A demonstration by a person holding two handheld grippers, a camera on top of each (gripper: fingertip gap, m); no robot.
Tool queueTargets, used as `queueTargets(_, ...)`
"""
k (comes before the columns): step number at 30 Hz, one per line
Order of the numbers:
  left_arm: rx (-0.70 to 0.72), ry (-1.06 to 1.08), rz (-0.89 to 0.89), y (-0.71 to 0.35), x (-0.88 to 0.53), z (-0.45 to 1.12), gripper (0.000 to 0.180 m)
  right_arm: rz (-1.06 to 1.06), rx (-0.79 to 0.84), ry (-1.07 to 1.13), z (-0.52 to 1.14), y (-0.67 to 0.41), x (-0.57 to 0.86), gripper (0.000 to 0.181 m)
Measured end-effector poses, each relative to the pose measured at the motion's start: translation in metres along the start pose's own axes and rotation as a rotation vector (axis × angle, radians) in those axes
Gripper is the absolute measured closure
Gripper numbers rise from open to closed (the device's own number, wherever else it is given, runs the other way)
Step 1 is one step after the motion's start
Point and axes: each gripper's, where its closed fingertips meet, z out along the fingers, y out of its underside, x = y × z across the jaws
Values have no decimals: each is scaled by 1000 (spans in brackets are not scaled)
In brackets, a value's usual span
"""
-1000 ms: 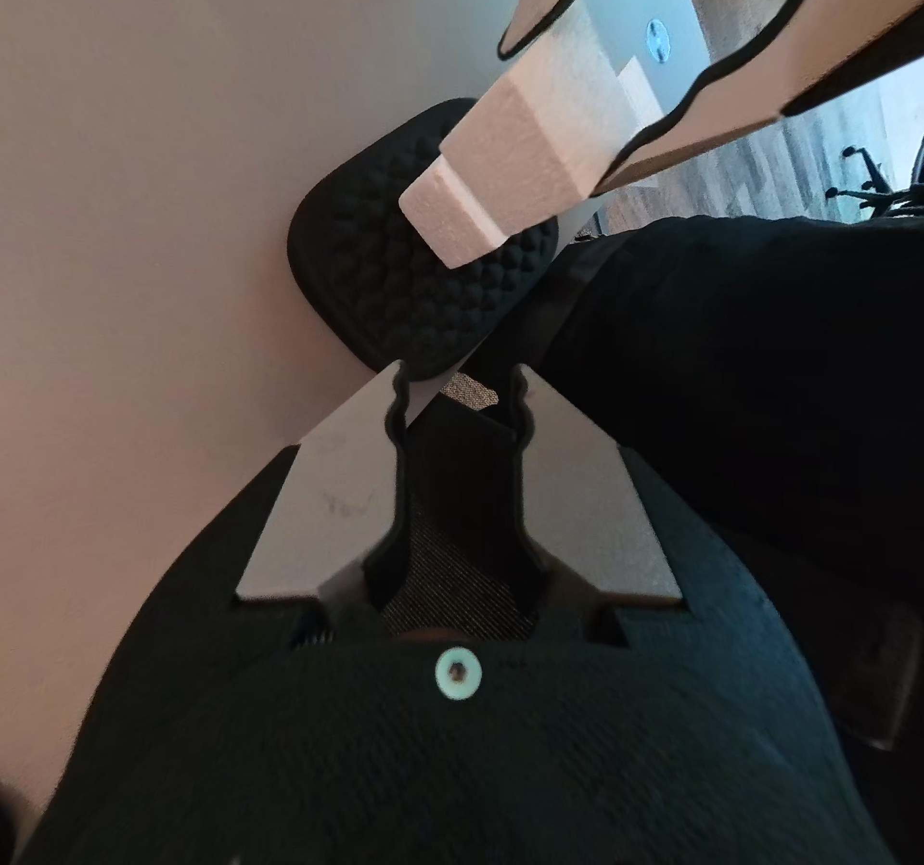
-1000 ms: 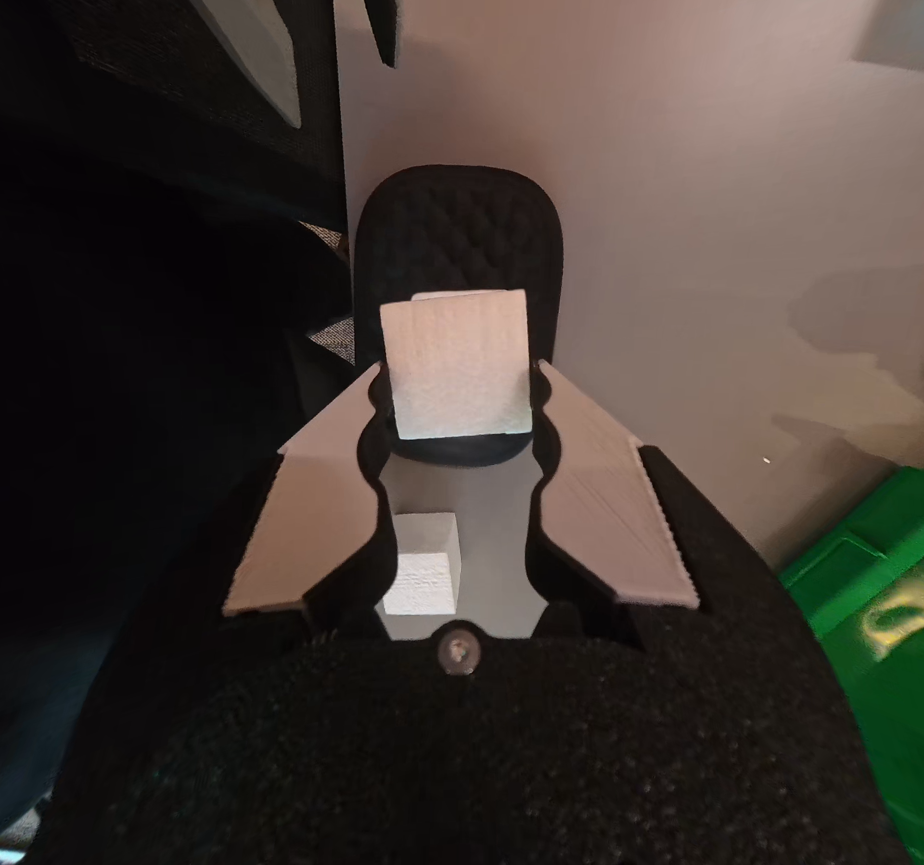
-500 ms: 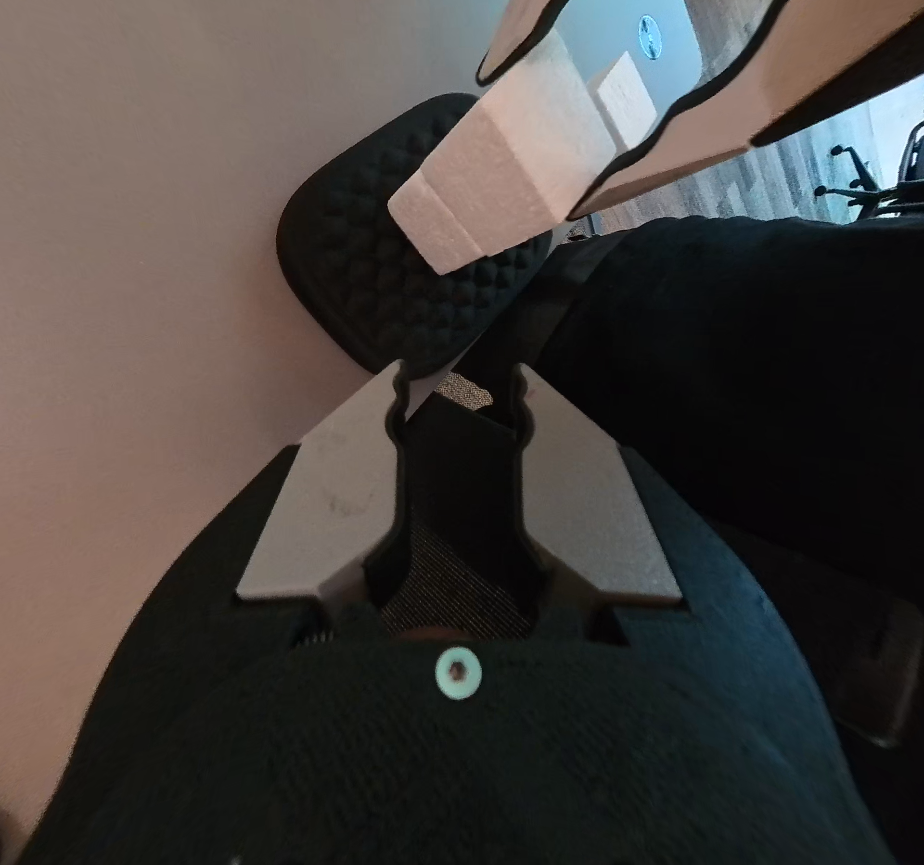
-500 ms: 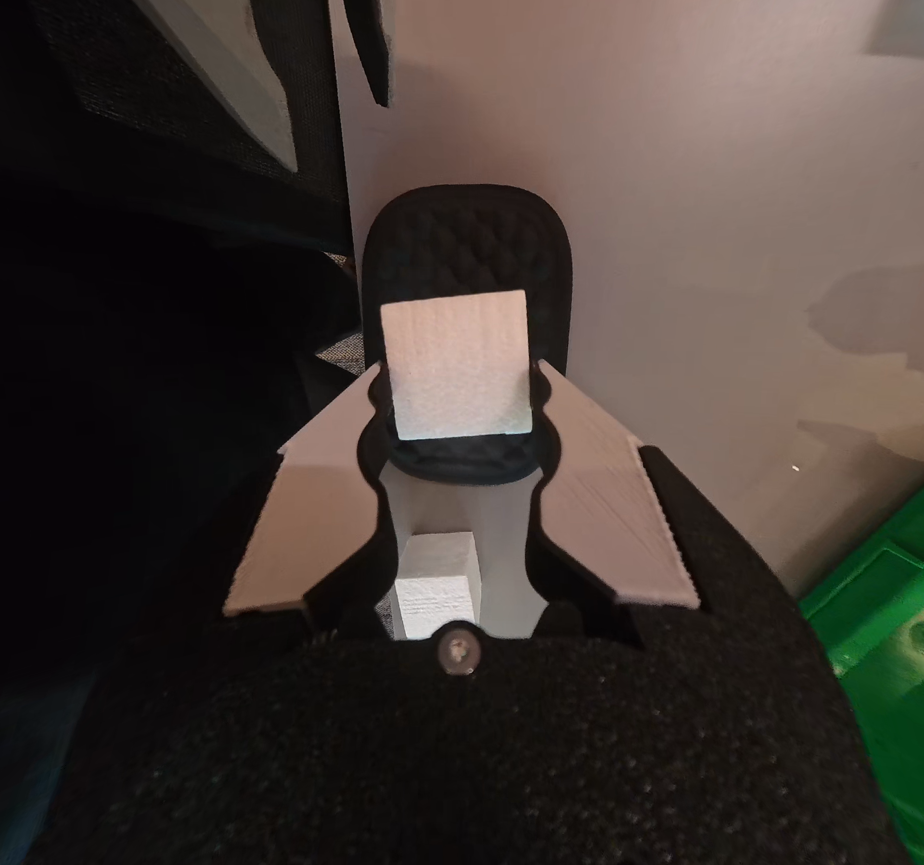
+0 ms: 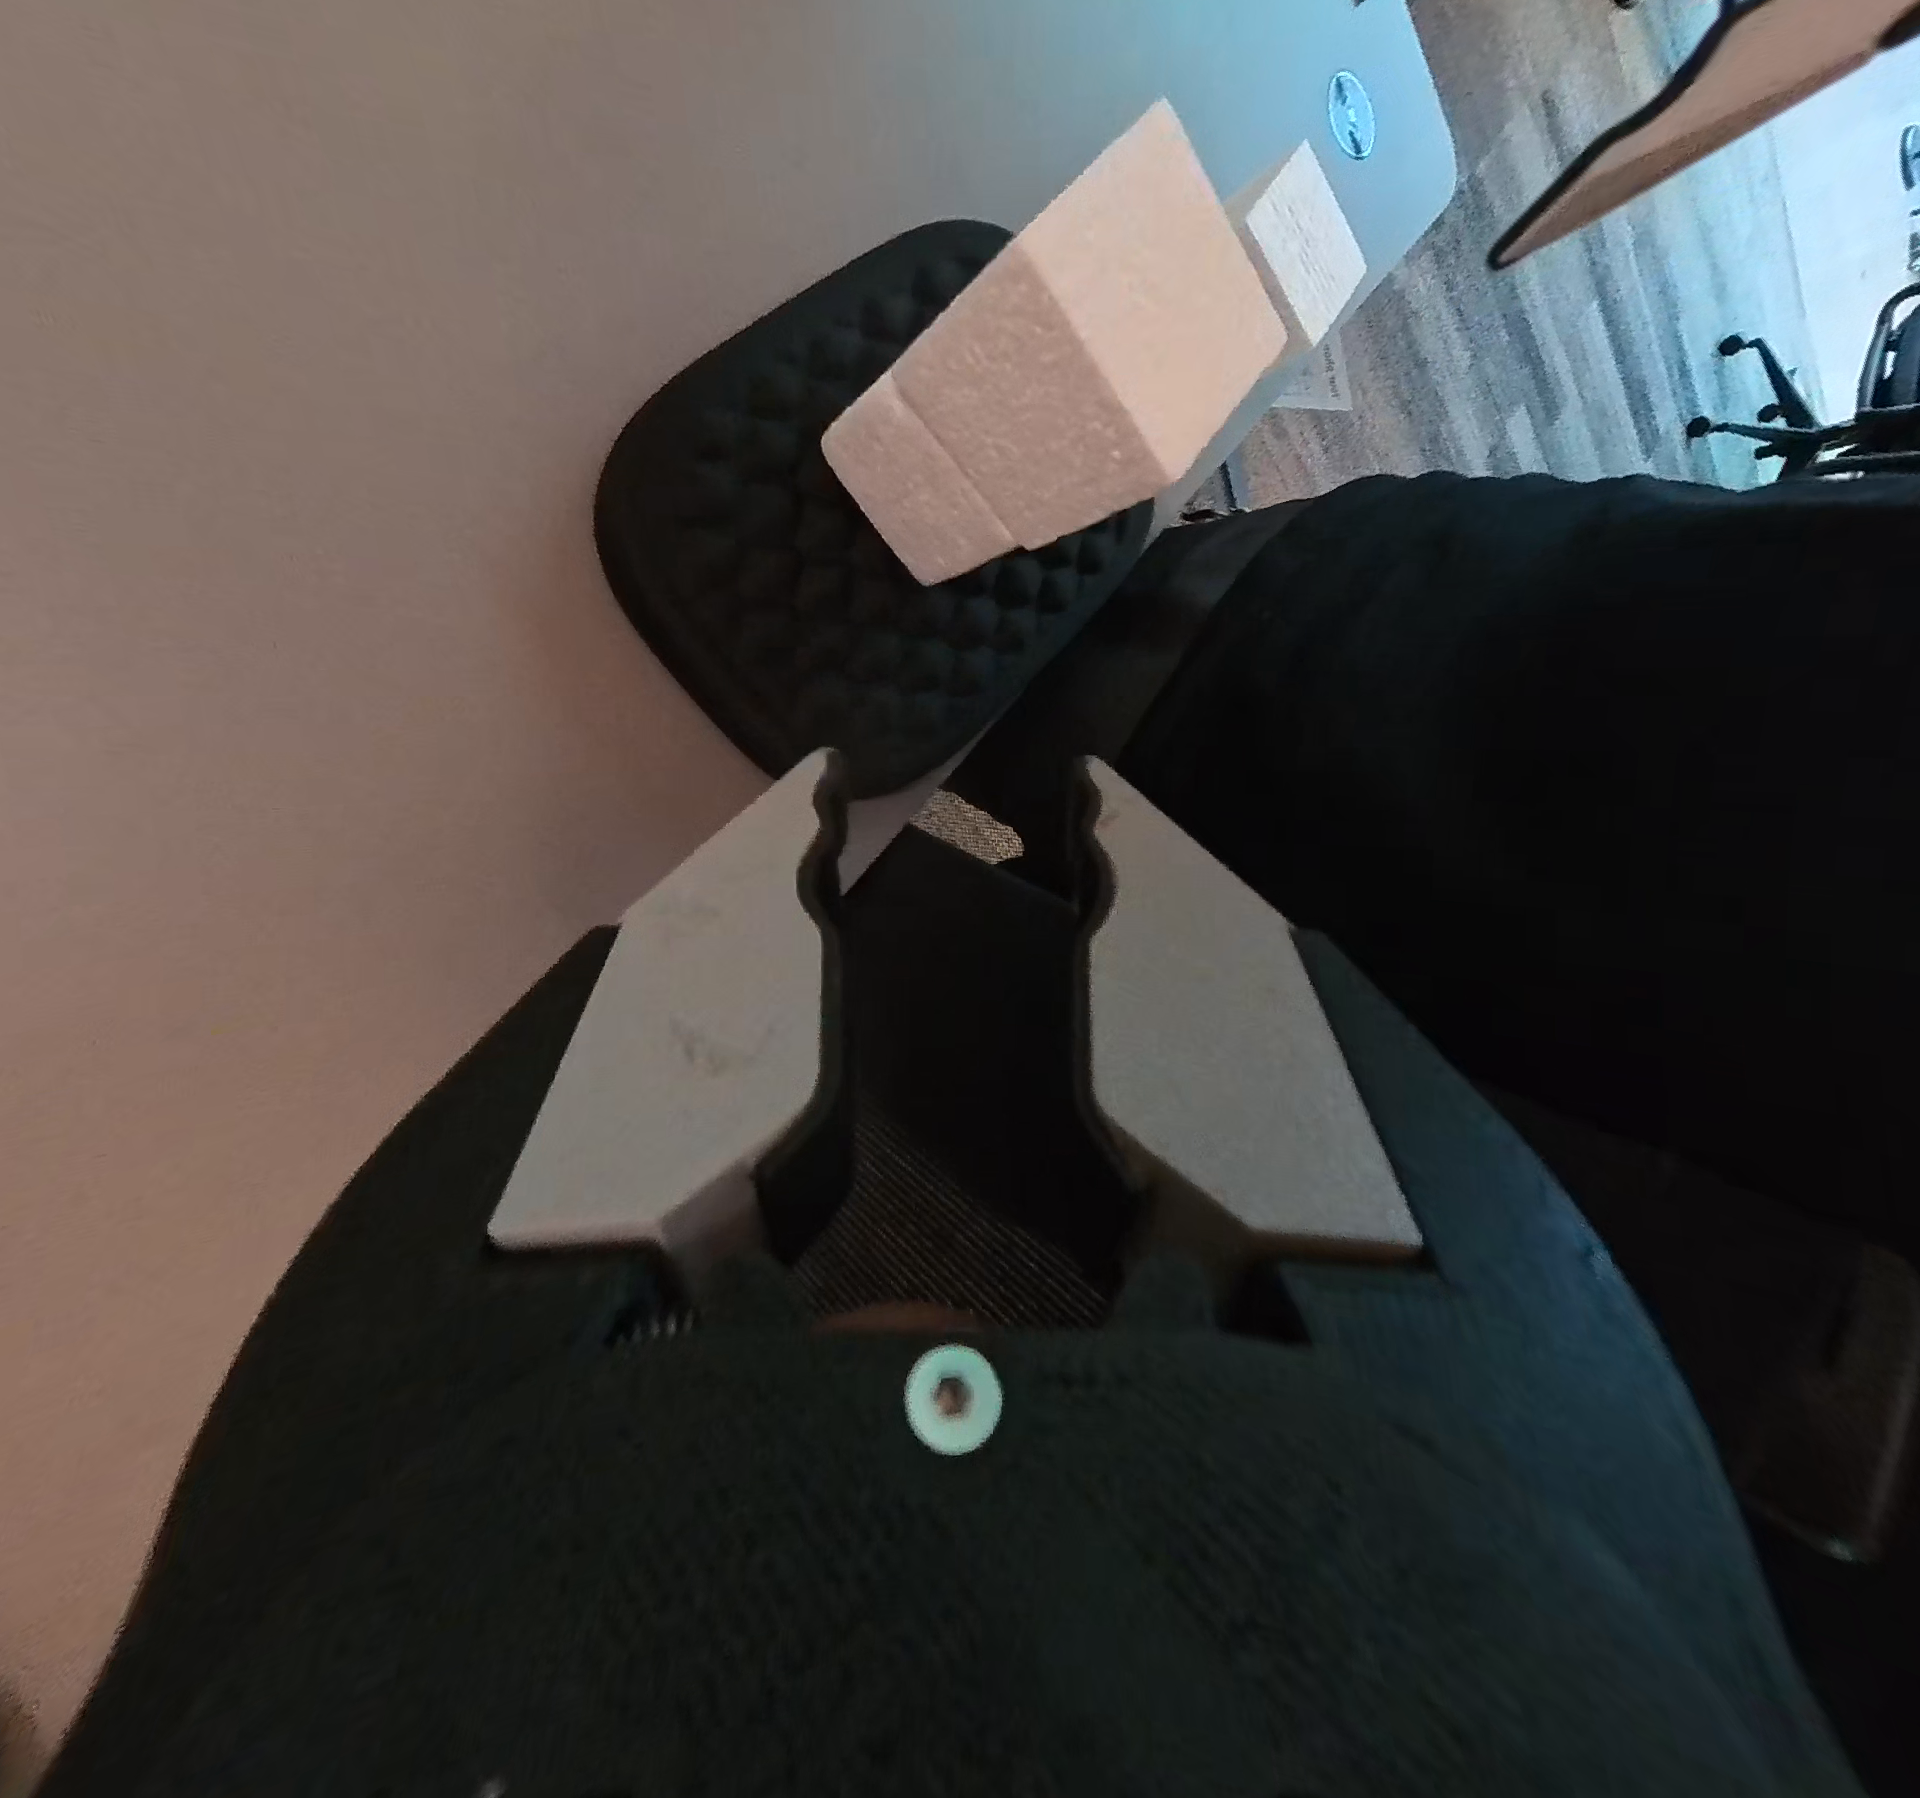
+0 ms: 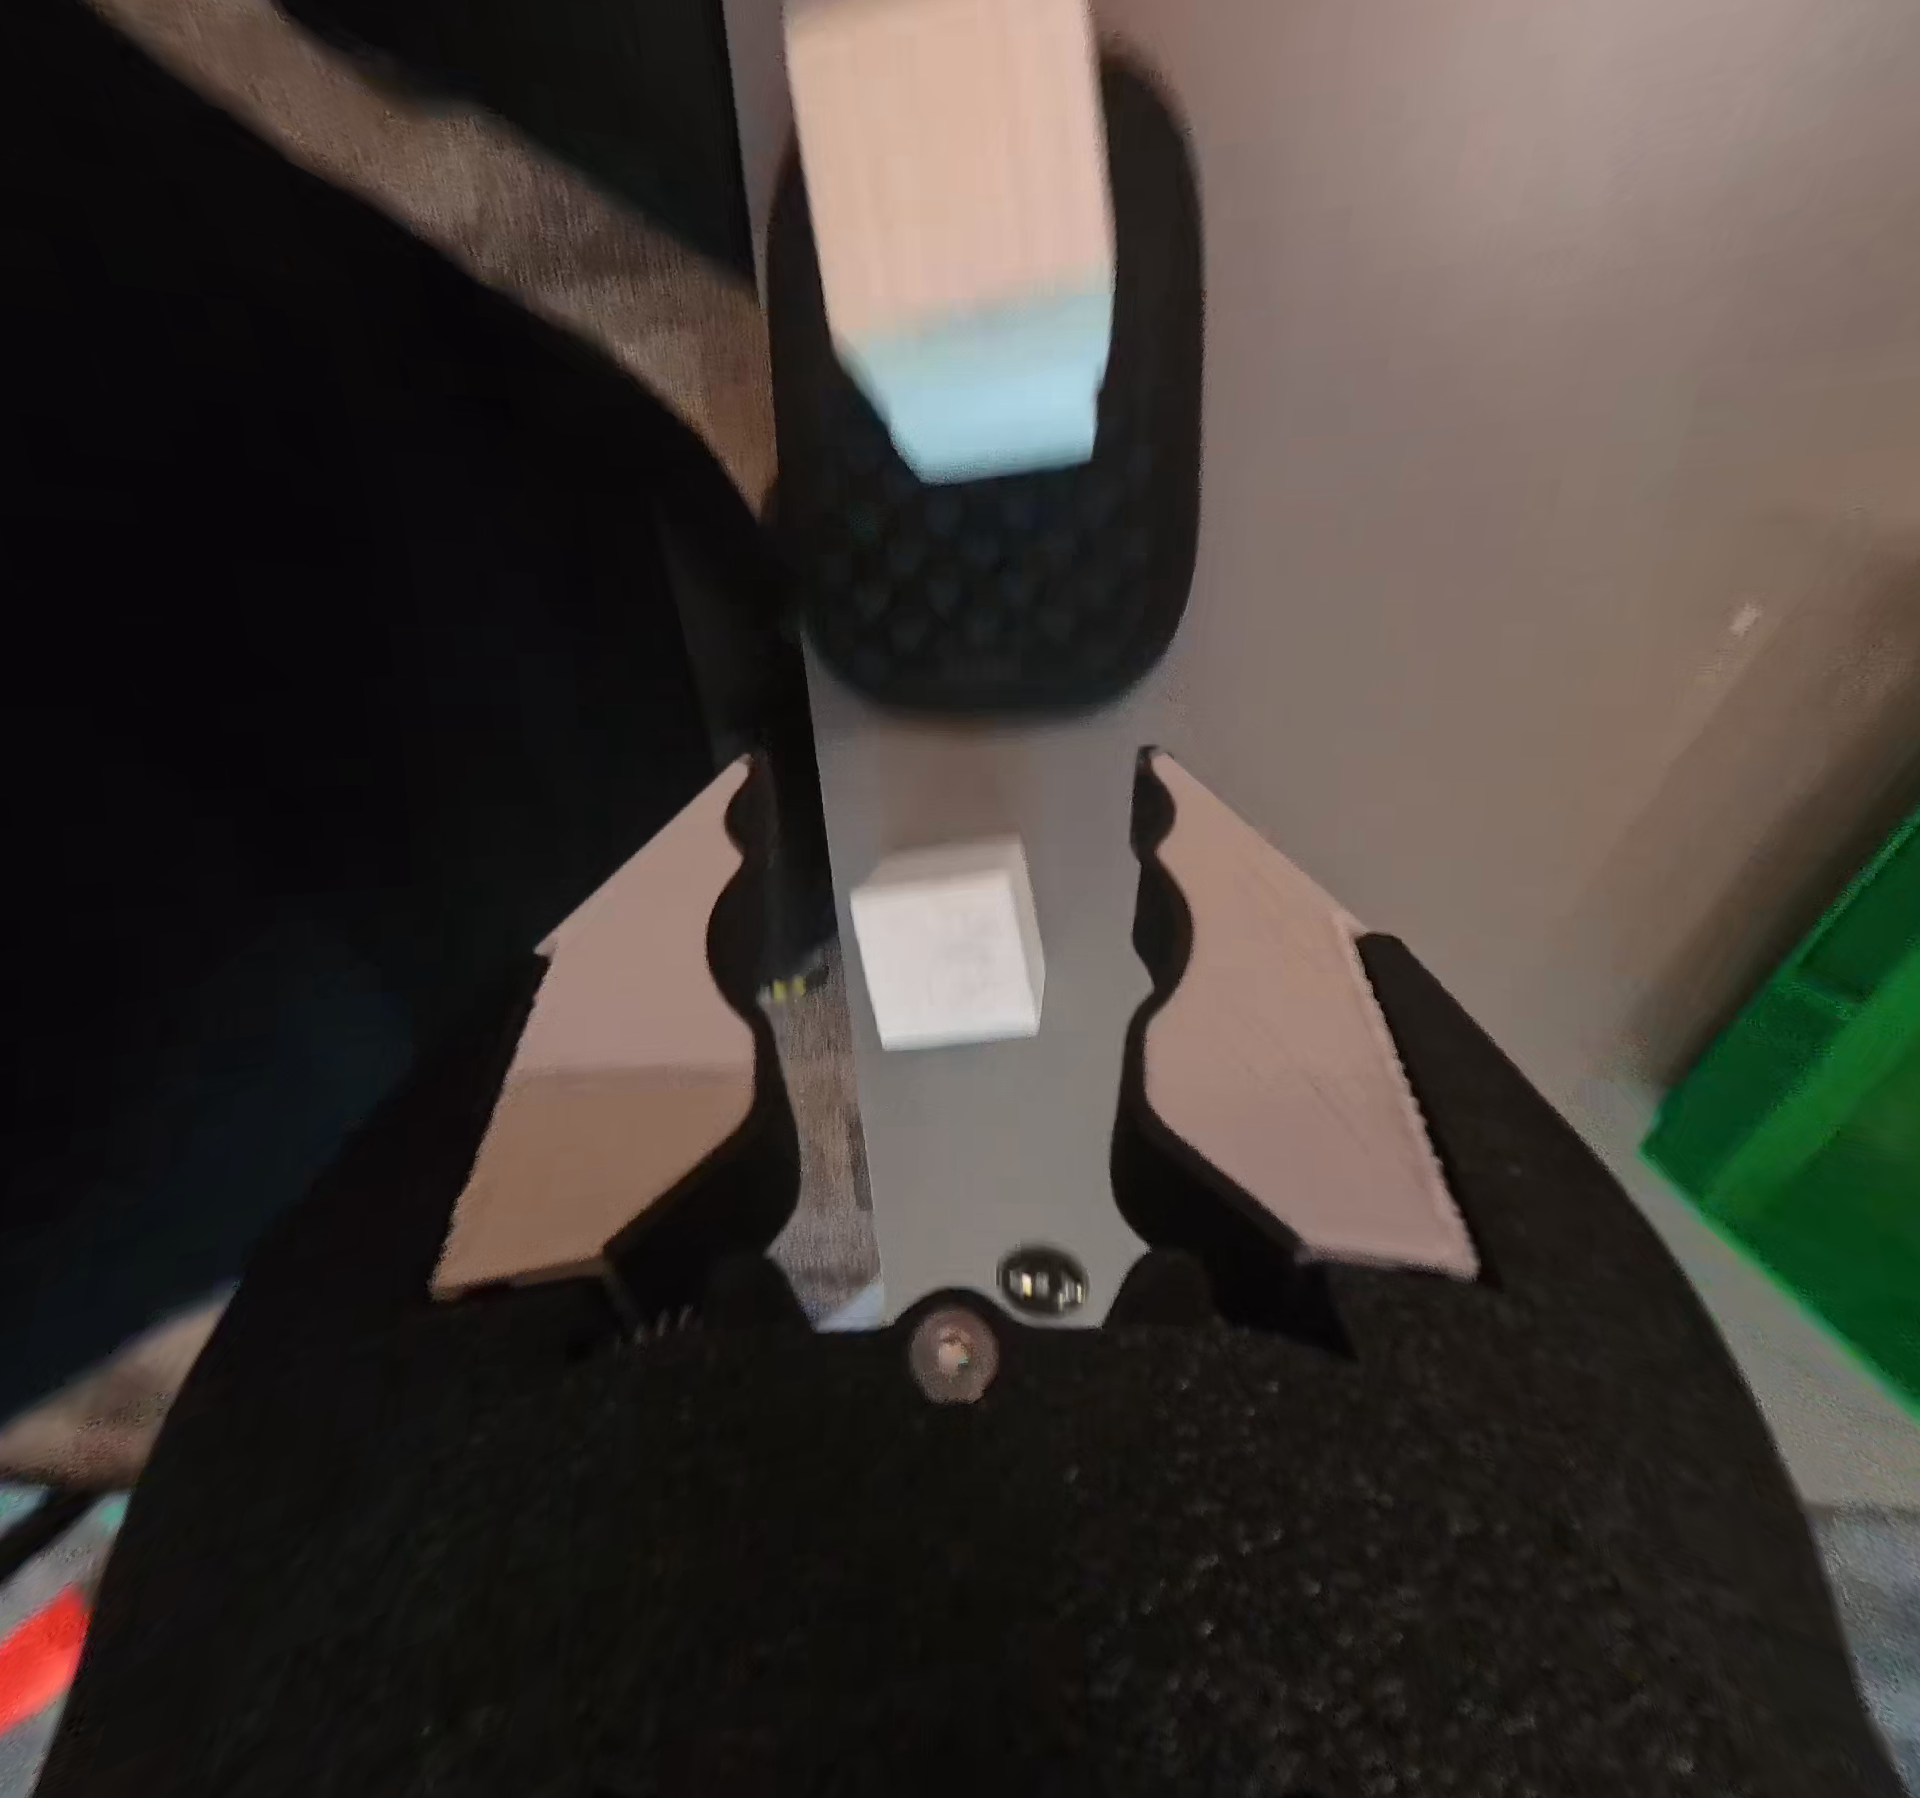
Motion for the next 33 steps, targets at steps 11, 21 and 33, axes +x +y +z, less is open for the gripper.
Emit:
queueTargets(11, 92, -109, 85, -20, -11, -8, 128, -81, -187, 74, 62, 76, 4, 126)
queueTargets(21, 155, -155, 66, -21, -21, -11, 132, -38, 146, 162, -29, -40, 37, 127)
queueTargets(33, 168, -169, 72, -20, -24, -10, 135, -100, 95, 154, -65, -115, 26, 126)
